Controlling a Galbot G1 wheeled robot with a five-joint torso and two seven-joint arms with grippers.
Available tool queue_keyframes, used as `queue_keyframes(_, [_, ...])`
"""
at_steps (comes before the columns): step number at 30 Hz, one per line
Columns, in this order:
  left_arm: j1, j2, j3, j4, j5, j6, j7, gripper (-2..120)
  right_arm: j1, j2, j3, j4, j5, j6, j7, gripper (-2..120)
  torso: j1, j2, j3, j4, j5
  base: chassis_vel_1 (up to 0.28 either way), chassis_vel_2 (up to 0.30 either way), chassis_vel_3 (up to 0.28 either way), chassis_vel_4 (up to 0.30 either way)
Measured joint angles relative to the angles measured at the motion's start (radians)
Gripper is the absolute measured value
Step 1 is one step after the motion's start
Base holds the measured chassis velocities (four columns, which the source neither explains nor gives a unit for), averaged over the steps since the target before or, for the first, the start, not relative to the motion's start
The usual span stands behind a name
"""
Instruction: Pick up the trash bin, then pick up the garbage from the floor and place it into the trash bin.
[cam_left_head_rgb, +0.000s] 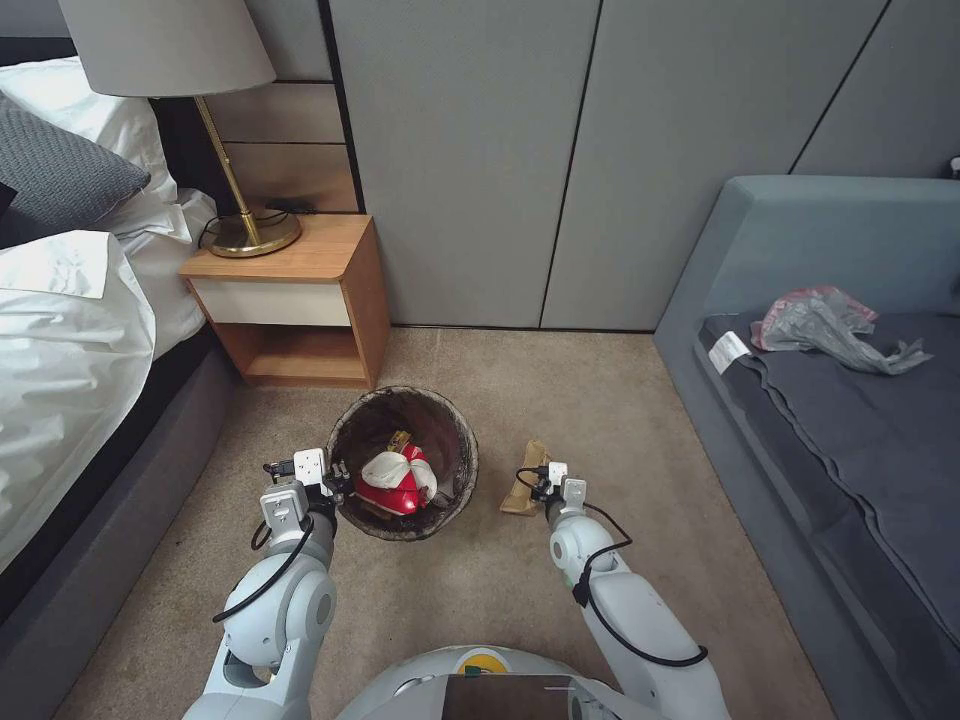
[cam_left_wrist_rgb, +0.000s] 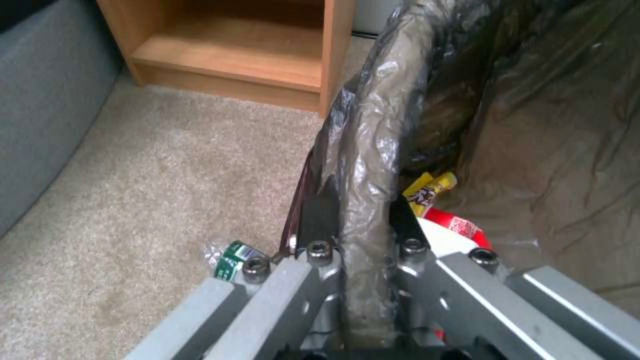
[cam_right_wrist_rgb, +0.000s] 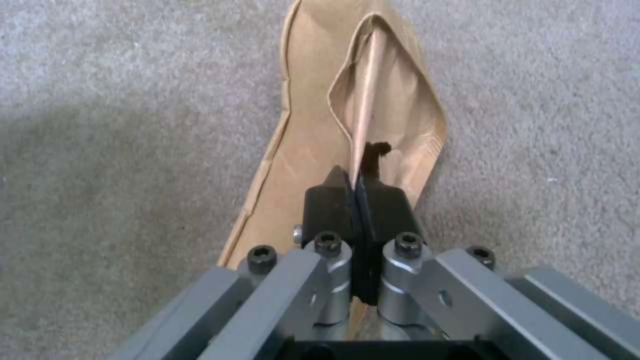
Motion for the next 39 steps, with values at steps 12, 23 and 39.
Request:
queue_keyframes(12, [0.000, 0.000, 0.000, 0.000, 0.000, 0.000, 0.000, 0, -0.011, -0.009, 0.010, 0.051, -0.051, 0.039, -0.005, 0, 0.000, 0.000, 0.000, 0.0000, 0.0000, 0.000, 0.000, 0.000, 0.000])
queue_keyframes(23, [0.000, 0.000, 0.000, 0.000, 0.000, 0.000, 0.000, 0, -0.114, -0.071, 0.073, 0.582, -0.331, 0.560, -0.318, 0, 0.000, 0.000, 0.000, 0.0000, -0.0001, 0.000, 0.000, 0.000, 0.000])
queue_keyframes(39, [0.000, 0.000, 0.000, 0.000, 0.000, 0.000, 0.000, 0, 0.093, -0.375, -0.319, 0.891, 0.145, 0.083, -0.078, 0, 0.000, 0.000, 0.000, 0.0002, 0.0000, 0.000, 0.000, 0.000, 0.000])
